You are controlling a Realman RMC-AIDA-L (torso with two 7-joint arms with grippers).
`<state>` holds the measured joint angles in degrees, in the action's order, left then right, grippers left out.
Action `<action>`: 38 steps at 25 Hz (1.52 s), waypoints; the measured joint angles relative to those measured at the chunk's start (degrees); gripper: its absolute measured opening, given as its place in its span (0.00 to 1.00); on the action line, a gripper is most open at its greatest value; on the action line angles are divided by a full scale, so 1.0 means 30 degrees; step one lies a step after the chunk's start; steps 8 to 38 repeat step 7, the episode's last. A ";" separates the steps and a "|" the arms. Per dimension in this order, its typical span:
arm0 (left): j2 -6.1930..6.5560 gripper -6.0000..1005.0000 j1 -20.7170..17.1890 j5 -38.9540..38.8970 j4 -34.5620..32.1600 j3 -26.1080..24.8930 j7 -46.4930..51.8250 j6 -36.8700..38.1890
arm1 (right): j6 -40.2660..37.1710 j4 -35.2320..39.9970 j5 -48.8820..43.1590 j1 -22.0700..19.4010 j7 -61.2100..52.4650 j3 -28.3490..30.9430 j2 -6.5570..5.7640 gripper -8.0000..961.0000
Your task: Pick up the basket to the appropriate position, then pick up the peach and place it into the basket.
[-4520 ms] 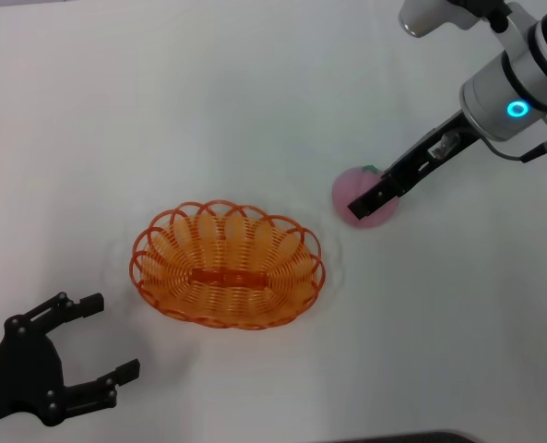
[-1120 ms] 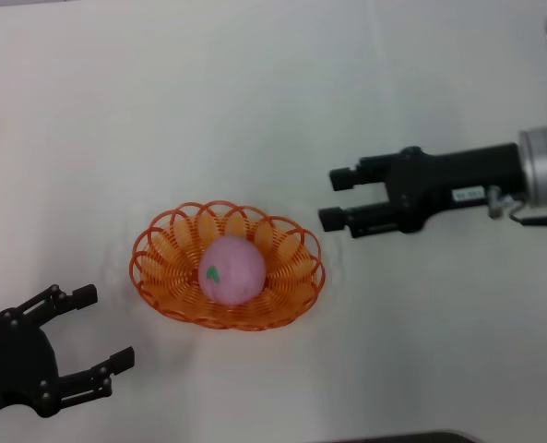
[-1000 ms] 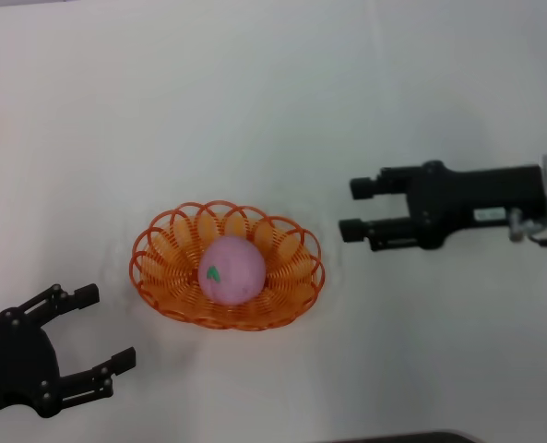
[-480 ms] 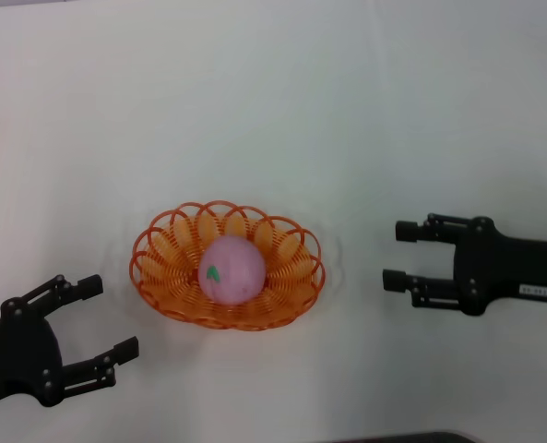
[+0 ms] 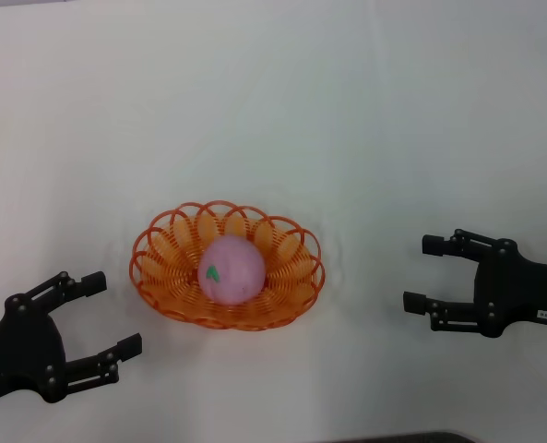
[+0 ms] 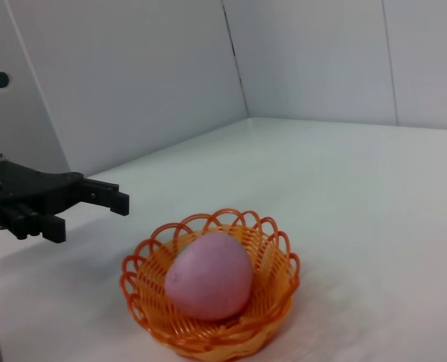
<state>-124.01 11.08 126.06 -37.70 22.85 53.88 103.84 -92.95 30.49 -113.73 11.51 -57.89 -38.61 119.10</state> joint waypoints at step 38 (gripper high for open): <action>0.0000 0.90 -0.0021 -0.0029 0.0000 -0.0001 0.0205 -0.0042 | 0.0097 -0.0018 -0.0003 0.0027 -0.0003 0.0417 0.0042 0.94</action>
